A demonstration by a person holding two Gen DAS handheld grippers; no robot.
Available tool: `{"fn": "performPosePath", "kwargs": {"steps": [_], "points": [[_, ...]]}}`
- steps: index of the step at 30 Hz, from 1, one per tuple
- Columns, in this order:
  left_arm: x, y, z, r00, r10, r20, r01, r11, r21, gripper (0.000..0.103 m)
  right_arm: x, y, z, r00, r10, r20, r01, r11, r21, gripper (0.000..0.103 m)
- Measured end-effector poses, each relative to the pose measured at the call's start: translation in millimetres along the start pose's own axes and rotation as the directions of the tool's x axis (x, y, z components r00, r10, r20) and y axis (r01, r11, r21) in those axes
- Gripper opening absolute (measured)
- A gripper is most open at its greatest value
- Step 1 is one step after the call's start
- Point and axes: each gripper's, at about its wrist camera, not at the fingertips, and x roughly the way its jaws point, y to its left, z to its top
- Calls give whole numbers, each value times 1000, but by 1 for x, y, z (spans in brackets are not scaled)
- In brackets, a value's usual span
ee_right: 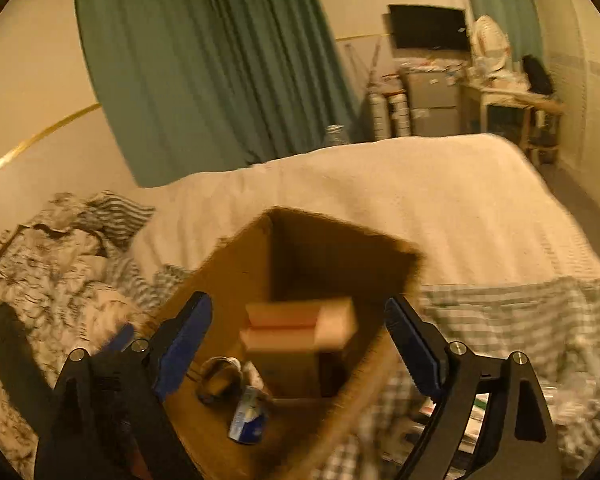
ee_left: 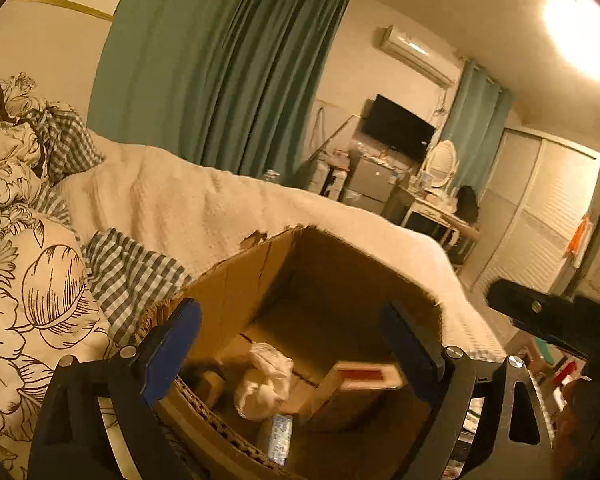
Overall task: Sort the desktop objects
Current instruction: 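Drop the tape roll and amoxicillin box into the cardboard box with both grippers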
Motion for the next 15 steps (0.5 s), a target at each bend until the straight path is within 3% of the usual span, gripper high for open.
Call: {"fn": "performPosePath", "kwargs": {"steps": [5,10,15], "points": [[-39,-27,-8,999,-35,2,35,997,73,94,-66,-24,-9,987,-158,8,158,987,-19,88],[-73,-62,-22,995,-97,-36,101,987,129,94,-148,-69,-36,996,-90,-8,90,994,66,89],[-95,-103,-49,981,-170,-92,182,971,156,97,-206,-116,-75,990,-136,-36,139,984,109,91]]}}
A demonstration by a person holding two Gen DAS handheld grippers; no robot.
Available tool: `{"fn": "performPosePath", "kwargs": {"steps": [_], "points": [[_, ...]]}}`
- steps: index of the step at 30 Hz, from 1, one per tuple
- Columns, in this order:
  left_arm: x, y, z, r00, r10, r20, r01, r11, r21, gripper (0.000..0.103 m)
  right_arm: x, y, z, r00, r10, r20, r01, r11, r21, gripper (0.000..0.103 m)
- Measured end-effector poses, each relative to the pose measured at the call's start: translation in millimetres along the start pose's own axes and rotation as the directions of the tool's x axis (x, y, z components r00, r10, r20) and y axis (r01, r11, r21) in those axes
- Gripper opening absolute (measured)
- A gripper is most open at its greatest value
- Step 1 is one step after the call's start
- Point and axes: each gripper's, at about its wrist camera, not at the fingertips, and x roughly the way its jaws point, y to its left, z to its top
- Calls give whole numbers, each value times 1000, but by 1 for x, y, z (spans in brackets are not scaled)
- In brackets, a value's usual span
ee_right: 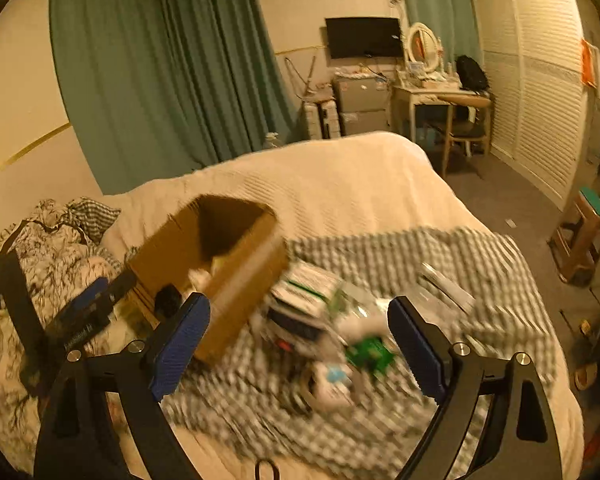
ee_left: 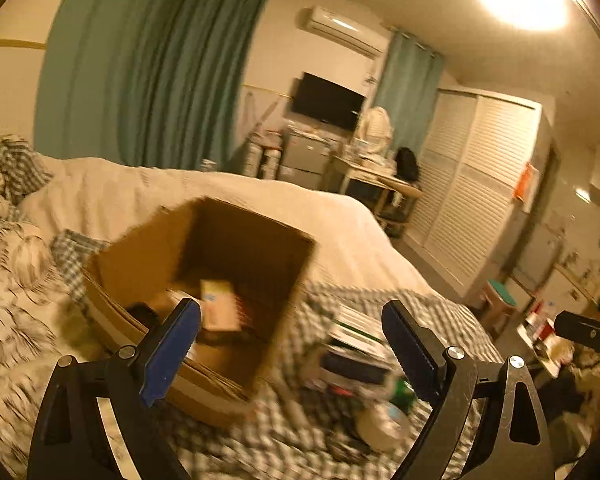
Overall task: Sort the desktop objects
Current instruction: 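Drop the tape roll and amoxicillin box into the cardboard box with both grippers, then grasp the tape roll with bunny figurine with the left gripper while the right grasps the swab tub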
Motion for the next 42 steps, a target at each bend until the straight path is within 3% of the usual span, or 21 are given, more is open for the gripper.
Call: {"fn": "performPosePath", "kwargs": {"steps": [5,10,24,30,37,39,42], "points": [[8,-53,-37,997,-39,-70,44,997,71,100,-20,-48,-25,999,-46,-9,46,999,19,91],[36,-89,-69,989,-15,-149,36,989,141,100,-19,-95,-40,999,-38,-21,39,999,37,91],[125,-135,-116,967,-67,-247,103,985,138,100,71,-188,-69,992,-14,-124,25,995,93,91],[145,-141,-136,956,-85,-280,142,971,191,100,102,-202,-80,988,5,-153,10,995,99,91],[171,-148,-162,948,-32,-317,141,934,327,100,120,-193,-83,985,19,-170,-6,997,77,91],[182,-146,-170,933,-20,-360,151,928,342,100,122,-184,-83,986,10,-168,-1,999,51,91],[190,-136,-175,919,-17,-393,149,940,308,97,129,-170,-84,983,-16,-182,17,1000,4,91]]}}
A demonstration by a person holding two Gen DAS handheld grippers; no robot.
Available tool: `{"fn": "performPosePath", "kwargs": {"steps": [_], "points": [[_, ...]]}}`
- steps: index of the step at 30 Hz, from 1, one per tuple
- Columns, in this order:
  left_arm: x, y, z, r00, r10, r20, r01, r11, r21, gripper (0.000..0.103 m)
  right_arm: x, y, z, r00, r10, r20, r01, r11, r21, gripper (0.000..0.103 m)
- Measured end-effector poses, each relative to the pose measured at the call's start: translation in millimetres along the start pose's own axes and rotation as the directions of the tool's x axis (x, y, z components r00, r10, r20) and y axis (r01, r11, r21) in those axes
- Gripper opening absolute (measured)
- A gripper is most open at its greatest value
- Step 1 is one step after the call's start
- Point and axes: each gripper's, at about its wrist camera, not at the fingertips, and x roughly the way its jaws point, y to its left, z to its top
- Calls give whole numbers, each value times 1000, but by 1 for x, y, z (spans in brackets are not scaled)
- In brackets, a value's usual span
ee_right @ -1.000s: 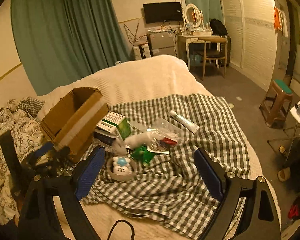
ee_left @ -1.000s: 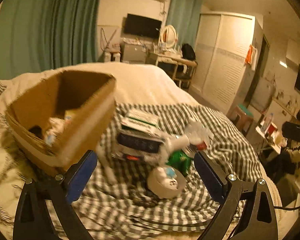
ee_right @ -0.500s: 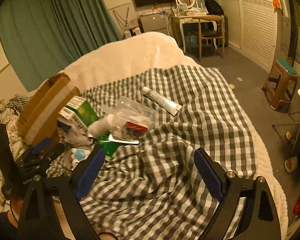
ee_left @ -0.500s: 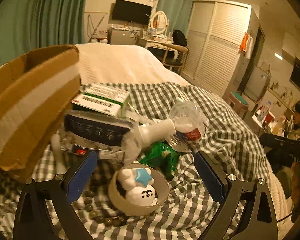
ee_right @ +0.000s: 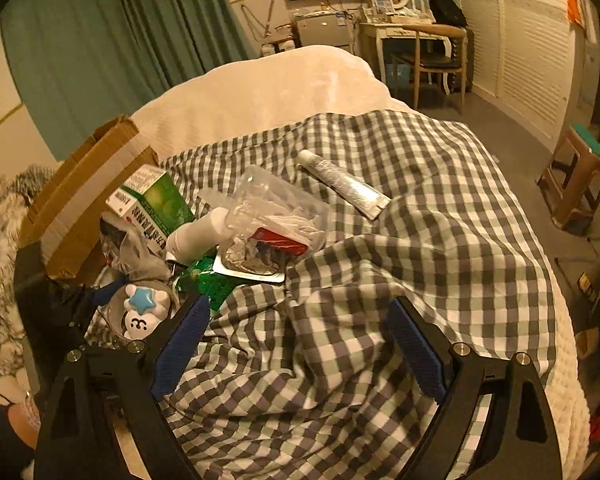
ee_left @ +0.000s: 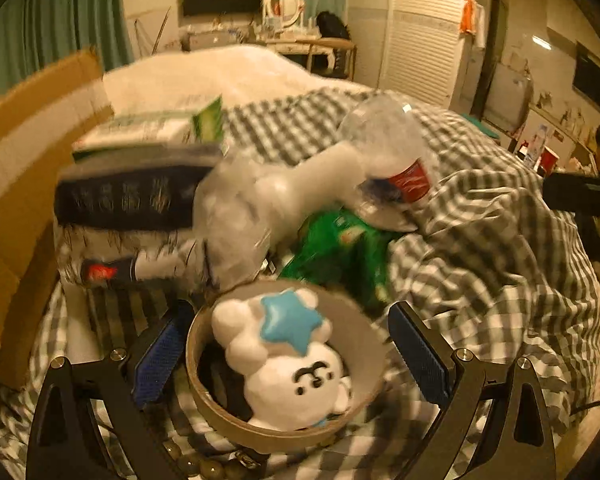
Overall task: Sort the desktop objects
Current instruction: 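Grasp the tape roll with bunny figurine with the left gripper while the right grasps the swab tub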
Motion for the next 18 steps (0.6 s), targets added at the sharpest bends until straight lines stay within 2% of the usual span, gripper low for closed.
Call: {"fn": "performPosePath", "kwargs": {"steps": [1,2,4,11,16,18], "points": [[1,4,0,1000,-25,-8,24,1000,-15,91,2,3,-1,1000,-9,-7,9,1000,-8,91],[2,10,0,998,-61,-20,60,998,-32,89,4,7,-1,1000,-12,-11,12,1000,-13,91],[-3,16,1,997,-80,-14,79,996,-46,89,6,12,-1,1000,-19,-8,19,1000,-19,91],[-29,24,2,996,-91,21,92,994,-61,89,29,29,27,997,-66,45,69,995,-68,91],[-39,28,8,995,-93,32,95,993,-75,89,79,45,47,986,-163,37,167,976,-141,91],[-43,32,9,995,-100,29,102,992,-80,89,99,44,50,985,-175,6,174,973,-151,91]]}}
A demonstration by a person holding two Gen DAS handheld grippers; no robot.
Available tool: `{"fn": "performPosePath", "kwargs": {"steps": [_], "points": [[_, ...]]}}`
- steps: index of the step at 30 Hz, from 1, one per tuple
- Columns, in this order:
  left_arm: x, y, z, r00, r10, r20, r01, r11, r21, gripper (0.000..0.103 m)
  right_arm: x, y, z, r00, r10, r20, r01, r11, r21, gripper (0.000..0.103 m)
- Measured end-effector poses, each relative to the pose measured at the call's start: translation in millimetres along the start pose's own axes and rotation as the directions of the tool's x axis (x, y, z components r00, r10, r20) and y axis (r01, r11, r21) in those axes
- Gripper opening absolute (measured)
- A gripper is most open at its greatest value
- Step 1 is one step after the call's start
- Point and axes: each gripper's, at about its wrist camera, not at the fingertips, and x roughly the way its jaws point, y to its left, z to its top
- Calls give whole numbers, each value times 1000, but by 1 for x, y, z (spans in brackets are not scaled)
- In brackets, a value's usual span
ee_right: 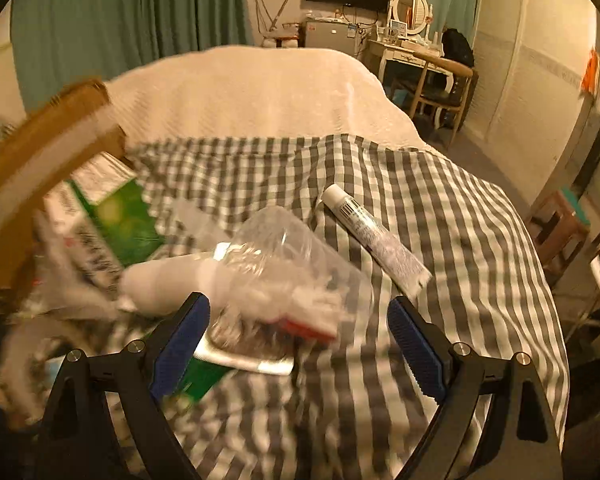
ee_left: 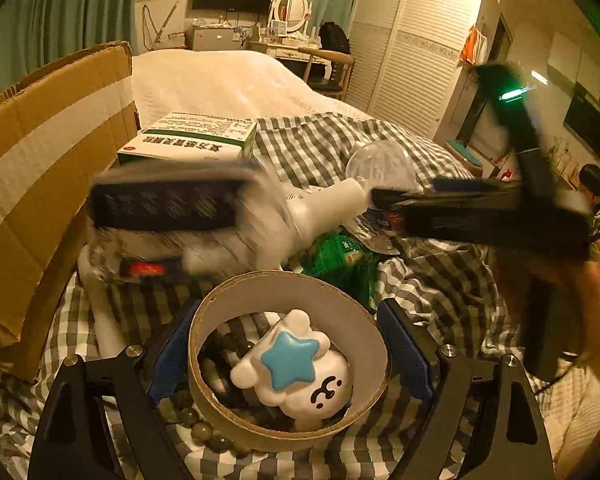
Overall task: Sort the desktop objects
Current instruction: 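Grasp the tape roll with bunny figurine with the left gripper while the right grasps the swab tub, then carry the tape roll and clear swab tub into the cardboard box and release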
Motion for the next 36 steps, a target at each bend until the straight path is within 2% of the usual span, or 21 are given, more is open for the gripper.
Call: {"fn": "performPosePath", "kwargs": {"steps": [2,5,7,8,9,11,14,19,22,25,26,27,31,36], "points": [[1,2,-1,1000,-6,0,6,1000,3,89,18,-4,2,1000,16,-26,-15,999,46,93],[15,5,-2,999,-33,-39,32,999,-8,89,42,-6,6,998,-33,-55,37,998,59,97],[23,7,-5,997,-35,-63,33,999,-25,89,50,-10,6,998,-35,-53,38,997,71,95],[26,9,-6,997,-29,-73,27,999,-31,89,51,-12,5,998,-40,-49,44,995,84,81],[27,9,-7,996,-36,-77,34,999,-35,89,50,-18,5,998,-42,-48,48,993,110,72],[26,11,-7,996,-46,-76,43,998,-47,89,45,-24,4,999,-20,-35,25,991,135,71],[21,9,-6,997,-49,-65,46,998,-38,89,26,-21,1,999,-52,-1,52,995,89,69],[15,1,-10,996,-54,-70,53,998,-19,91,-18,-24,-4,999,-9,45,6,998,67,69],[20,-12,-13,998,-6,-69,9,999,37,95,-46,-19,-6,997,31,64,-34,998,52,69],[41,-26,-24,992,79,-96,-65,988,141,96,-75,-16,-10,992,94,81,-99,993,59,69],[50,-30,-28,988,104,-110,-84,981,172,94,-84,-12,-10,990,107,89,-113,992,62,69],[50,-30,-28,989,112,-97,-94,980,173,83,-92,-8,-8,988,120,94,-125,990,57,69],[25,-33,-18,998,44,-51,-35,987,157,84,-123,10,-4,980,158,119,-160,987,13,69],[-31,-29,4,999,18,49,-25,989,143,84,-157,38,7,967,197,159,-192,980,-48,69]]}}
